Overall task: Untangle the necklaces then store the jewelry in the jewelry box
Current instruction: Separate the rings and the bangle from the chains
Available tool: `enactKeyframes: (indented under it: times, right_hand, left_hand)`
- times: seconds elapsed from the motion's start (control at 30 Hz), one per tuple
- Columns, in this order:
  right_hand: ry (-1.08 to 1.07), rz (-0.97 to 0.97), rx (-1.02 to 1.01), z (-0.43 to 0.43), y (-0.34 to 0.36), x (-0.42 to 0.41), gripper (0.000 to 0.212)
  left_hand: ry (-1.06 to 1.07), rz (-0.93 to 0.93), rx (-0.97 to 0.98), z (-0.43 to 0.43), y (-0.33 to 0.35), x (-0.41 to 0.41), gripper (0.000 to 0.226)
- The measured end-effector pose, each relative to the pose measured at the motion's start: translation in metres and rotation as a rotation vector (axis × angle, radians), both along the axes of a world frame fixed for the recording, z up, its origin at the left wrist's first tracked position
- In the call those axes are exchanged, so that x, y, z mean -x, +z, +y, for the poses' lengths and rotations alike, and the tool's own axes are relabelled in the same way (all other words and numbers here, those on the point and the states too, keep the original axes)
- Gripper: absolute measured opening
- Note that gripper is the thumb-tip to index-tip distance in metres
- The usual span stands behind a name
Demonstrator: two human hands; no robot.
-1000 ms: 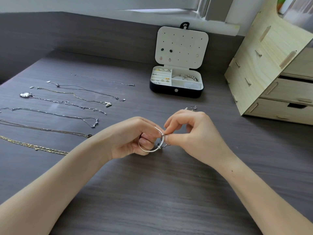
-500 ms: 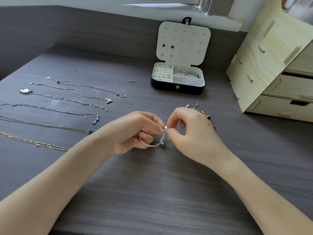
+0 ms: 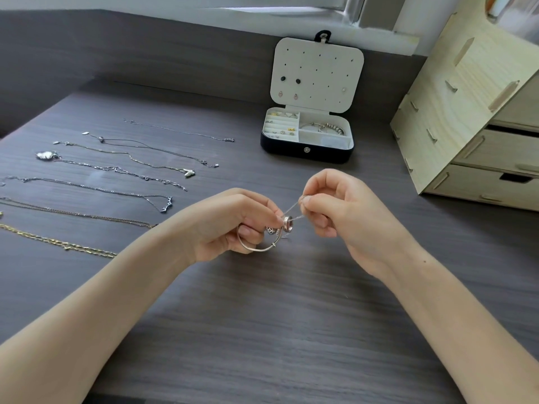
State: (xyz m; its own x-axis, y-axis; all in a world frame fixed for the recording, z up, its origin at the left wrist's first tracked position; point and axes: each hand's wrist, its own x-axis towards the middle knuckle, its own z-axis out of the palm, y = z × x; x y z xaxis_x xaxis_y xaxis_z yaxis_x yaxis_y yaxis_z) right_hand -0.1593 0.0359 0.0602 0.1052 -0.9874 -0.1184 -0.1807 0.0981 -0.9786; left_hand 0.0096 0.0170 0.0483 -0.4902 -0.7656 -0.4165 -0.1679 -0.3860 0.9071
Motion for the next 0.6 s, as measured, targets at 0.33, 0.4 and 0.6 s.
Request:
enactKeyframes:
  times: [0.33,0.4,0.6]
  right_hand:
    - [0.154,0.375,0.17,0.001,0.005,0.009,0.018]
    - [0.182,0.483,0.243,0.001,0.004,0.011,0.021]
    - [0.079,0.759,0.385,-0.001,-0.007,0.012,0.016]
  left_hand:
    - [-0.077,-0.055,0.02,0.002,0.0,0.0,0.008]
    - [-0.065,-0.067,0.022,0.001,0.0,0.0,0.01]
    - [-0.012,-0.117,0.023,0.002,0.0,0.003,0.016]
